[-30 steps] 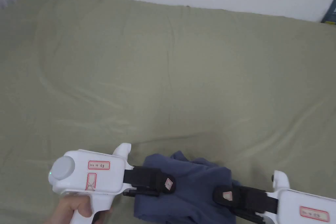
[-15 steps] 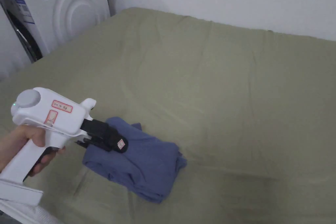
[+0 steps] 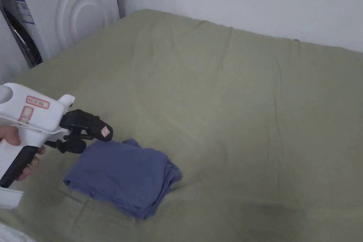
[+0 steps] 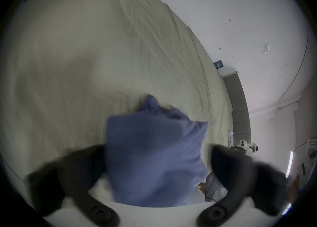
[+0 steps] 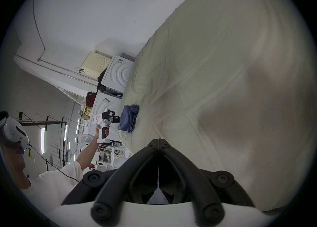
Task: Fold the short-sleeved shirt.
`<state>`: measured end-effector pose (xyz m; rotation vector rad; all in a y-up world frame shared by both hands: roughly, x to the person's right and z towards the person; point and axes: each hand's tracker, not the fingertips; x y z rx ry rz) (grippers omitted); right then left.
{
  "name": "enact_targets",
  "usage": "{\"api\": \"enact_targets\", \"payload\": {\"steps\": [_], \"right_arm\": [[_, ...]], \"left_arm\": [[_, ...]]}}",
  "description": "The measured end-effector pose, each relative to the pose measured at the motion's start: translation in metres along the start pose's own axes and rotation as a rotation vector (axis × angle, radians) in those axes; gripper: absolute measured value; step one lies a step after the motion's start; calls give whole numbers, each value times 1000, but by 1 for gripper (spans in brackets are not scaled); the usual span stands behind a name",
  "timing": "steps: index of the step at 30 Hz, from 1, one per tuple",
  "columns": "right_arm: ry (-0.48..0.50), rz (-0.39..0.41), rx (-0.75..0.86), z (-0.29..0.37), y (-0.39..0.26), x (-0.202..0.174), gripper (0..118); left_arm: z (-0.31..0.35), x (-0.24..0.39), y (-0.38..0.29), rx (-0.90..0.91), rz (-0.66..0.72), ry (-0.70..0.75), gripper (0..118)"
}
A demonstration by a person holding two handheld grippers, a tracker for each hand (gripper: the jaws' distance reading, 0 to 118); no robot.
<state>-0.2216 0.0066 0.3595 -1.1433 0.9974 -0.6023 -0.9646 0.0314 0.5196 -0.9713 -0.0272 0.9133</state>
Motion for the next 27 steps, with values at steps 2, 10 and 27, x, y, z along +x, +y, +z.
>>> {"api": "enact_targets", "payload": {"steps": [2, 10, 27], "right_arm": [[-1, 19, 8, 7, 0, -5, 1], [-141, 244, 121, 52, 5, -39, 1], [-809, 797, 702, 123, -5, -140, 1]], "left_arm": [[14, 22, -6, 11, -35, 37, 117], [27, 123, -52, 241, -262, 286, 0], [-114, 446, -282, 879, -685, 345, 0]]}}
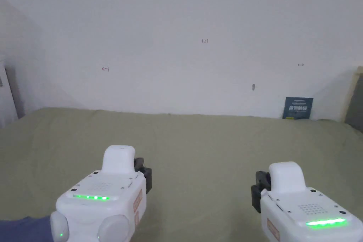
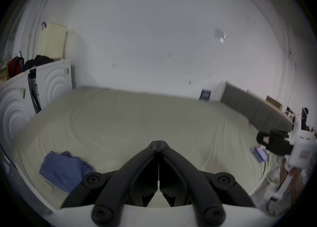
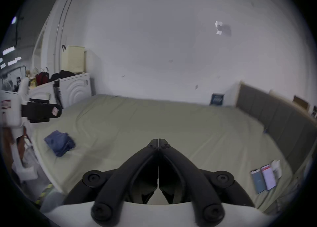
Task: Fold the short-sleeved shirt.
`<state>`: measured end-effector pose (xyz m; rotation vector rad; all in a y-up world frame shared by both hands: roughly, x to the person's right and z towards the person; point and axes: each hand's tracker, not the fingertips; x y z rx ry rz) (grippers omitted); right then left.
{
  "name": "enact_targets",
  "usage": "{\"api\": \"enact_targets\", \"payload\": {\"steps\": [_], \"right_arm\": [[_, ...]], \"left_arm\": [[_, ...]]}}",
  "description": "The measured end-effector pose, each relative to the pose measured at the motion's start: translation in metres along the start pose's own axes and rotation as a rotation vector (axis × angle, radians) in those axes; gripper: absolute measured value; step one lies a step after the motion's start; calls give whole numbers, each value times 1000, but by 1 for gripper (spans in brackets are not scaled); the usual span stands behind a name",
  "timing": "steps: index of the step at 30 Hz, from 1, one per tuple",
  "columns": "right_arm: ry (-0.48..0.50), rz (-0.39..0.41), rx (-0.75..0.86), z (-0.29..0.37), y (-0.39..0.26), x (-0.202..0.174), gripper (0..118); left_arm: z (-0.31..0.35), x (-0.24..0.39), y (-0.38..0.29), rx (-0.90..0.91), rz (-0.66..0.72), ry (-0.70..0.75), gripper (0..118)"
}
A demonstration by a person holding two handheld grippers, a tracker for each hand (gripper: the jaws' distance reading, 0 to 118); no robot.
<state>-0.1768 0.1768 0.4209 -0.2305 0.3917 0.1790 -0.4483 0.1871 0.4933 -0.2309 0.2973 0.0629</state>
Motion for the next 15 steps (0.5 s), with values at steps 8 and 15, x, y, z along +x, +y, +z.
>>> {"api": "enact_targets", "payload": {"steps": [8, 15], "right_arm": [[-66, -83, 16, 29, -7, 24, 1], [-72, -113, 10, 33, -8, 37, 1]], "left_arm": [[20, 12, 11, 42, -41, 15, 0], [25, 4, 7, 40, -56, 13, 0]]}}
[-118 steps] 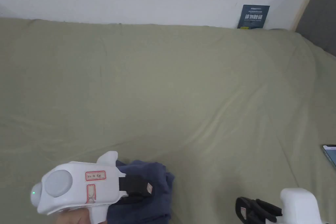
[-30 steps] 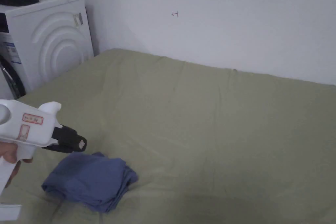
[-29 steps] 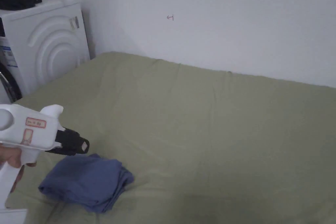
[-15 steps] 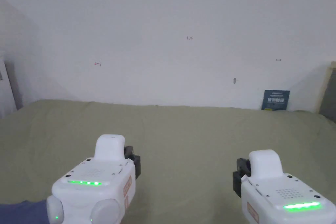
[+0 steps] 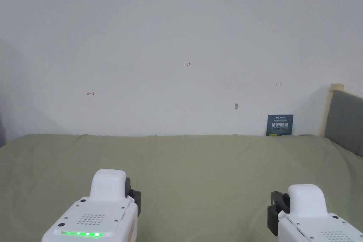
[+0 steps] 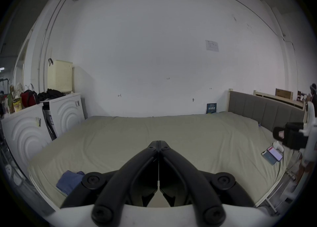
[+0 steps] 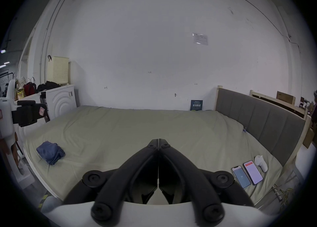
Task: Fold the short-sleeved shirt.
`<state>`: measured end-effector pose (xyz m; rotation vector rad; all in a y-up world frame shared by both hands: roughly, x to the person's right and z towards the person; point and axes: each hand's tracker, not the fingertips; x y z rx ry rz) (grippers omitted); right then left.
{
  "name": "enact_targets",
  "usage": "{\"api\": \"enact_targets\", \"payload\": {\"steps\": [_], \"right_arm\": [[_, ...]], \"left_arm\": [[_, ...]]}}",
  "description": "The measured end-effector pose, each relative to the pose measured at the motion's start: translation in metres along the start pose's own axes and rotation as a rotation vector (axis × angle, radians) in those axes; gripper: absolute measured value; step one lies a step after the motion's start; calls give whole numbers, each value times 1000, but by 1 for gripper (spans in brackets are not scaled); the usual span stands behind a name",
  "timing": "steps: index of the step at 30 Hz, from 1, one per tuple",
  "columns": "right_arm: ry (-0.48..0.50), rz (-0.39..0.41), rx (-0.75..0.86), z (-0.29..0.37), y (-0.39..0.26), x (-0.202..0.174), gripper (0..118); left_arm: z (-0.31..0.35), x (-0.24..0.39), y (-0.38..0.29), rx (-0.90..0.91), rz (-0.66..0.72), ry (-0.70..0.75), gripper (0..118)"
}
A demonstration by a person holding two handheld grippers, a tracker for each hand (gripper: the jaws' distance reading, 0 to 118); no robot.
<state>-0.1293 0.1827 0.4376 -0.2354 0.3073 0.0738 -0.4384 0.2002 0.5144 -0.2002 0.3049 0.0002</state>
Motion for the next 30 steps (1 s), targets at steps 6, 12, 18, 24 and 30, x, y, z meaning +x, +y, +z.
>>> {"api": "enact_targets", "payload": {"steps": [6, 12, 18, 24, 30], "right_arm": [[3, 1, 15, 2, 6, -1, 1], [6, -15, 16, -1, 6, 2, 83], [-5, -15, 10, 0, 9, 8, 118], [-5, -20, 18, -3, 11, 6, 118], [4, -13, 29, 1, 13, 2, 118]], "left_arm": [[0, -1, 4, 17, -7, 15, 0], [-5, -6, 5, 7, 23, 20, 104], [-5, -9, 4, 6, -3, 51, 118], [-6, -7, 5, 13, -20, 62, 118], [-9, -10, 9, -81, -24, -14, 118]]}}
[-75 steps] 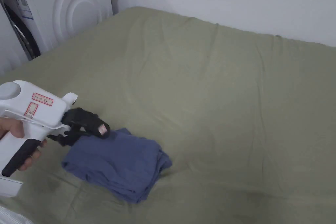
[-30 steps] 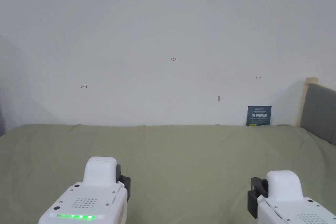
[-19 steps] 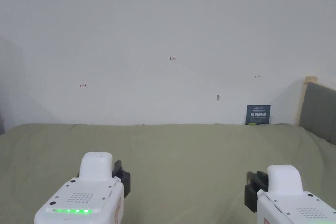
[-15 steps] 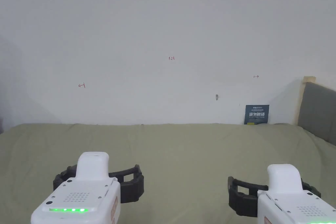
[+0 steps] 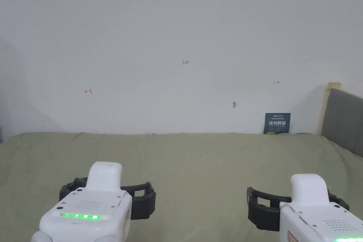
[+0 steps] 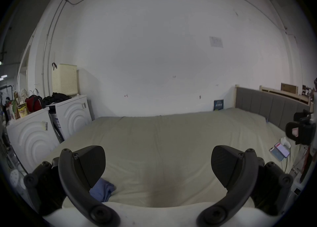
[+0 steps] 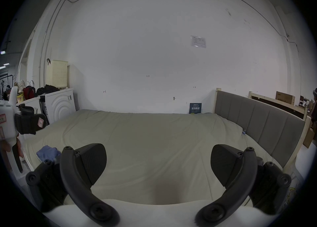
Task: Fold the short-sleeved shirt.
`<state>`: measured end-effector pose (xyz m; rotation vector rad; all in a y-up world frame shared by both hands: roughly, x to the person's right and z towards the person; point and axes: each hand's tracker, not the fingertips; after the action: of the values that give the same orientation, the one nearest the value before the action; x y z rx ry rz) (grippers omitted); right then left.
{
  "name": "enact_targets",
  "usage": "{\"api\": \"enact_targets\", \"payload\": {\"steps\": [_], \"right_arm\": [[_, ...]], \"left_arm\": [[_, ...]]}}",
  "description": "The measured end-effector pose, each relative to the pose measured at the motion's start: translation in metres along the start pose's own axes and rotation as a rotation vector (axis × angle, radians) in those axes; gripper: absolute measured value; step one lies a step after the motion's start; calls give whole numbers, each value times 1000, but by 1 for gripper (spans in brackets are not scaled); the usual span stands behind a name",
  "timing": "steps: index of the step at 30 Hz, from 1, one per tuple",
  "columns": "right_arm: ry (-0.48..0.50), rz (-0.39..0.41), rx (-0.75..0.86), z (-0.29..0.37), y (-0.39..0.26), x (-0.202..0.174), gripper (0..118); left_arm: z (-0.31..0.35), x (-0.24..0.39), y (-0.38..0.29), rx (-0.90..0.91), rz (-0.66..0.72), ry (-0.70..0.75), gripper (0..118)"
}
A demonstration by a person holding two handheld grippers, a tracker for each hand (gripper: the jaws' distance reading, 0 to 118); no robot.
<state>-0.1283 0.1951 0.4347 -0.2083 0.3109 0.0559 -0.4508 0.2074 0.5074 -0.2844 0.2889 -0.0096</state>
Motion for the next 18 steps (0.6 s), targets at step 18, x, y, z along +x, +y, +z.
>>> {"api": "enact_targets", "payload": {"steps": [18], "right_arm": [[31, 28, -13, 1, 2, -7, 118]], "left_arm": [[12, -6, 11, -33, 89, -31, 118]]}}
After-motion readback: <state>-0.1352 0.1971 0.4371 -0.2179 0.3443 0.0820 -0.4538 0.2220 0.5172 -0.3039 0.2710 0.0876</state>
